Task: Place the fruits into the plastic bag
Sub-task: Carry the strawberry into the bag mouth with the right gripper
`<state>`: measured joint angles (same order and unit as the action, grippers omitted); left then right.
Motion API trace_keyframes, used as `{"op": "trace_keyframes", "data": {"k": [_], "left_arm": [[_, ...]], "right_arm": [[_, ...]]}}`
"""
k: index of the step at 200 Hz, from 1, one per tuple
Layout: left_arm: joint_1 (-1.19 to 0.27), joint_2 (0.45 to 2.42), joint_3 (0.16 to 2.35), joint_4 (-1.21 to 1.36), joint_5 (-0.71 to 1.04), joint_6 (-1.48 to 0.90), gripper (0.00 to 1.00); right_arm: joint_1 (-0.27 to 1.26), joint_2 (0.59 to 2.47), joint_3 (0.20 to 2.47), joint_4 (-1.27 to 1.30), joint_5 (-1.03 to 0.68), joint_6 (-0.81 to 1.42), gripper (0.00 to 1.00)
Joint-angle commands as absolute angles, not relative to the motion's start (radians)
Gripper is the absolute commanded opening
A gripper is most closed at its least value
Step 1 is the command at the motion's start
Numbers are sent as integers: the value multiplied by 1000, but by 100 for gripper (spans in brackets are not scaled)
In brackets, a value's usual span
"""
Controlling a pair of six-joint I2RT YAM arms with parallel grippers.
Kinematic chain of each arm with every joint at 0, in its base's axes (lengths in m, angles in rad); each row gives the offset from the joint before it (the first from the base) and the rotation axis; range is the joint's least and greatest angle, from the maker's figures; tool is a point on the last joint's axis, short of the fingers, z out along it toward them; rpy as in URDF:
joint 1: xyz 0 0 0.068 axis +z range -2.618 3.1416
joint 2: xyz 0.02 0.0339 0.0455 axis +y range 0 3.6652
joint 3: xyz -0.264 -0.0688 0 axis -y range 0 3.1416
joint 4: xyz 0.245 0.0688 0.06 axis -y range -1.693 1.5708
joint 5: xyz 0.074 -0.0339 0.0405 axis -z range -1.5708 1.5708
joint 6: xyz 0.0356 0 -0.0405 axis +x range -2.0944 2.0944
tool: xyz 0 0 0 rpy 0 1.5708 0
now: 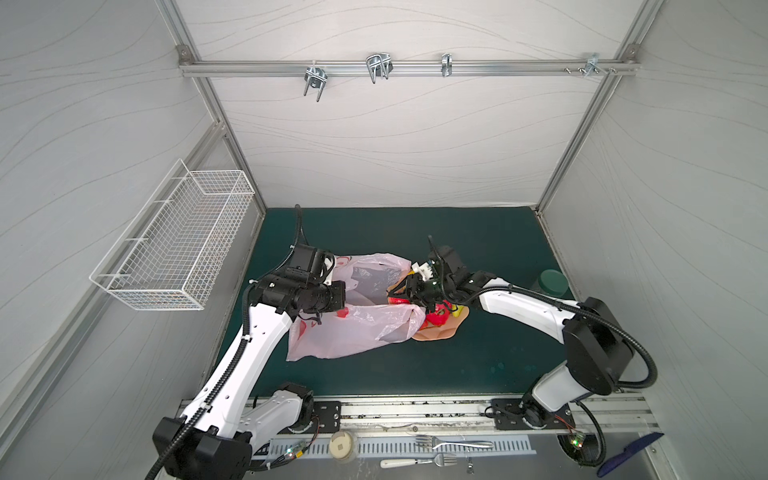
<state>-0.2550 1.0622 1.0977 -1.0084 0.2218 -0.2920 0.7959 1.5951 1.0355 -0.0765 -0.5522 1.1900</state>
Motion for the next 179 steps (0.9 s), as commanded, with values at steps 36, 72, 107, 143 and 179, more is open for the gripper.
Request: {"op": "trace_keyframes", "data": {"k": [36,72,107,143,179], "left_arm": [[-249,1052,1146,-967,245,-311,0],[-250,1054,1146,-959,252,-318,0],[-250,1057,1151,-953,259,-319,0],[-249,1055,1161,-951,259,-316,0],[-250,1055,1160,-944,259,-316,0]], "right_arm": [[890,1728,1134,43,-575,1311,29],[926,1801,1192,68,-596,1341,29],[952,1874,1252,75,-617,1359,29],[978,1954,1330,38,-625,1364,30],[1002,2030,1419,-43,-620,1358,33]]}}
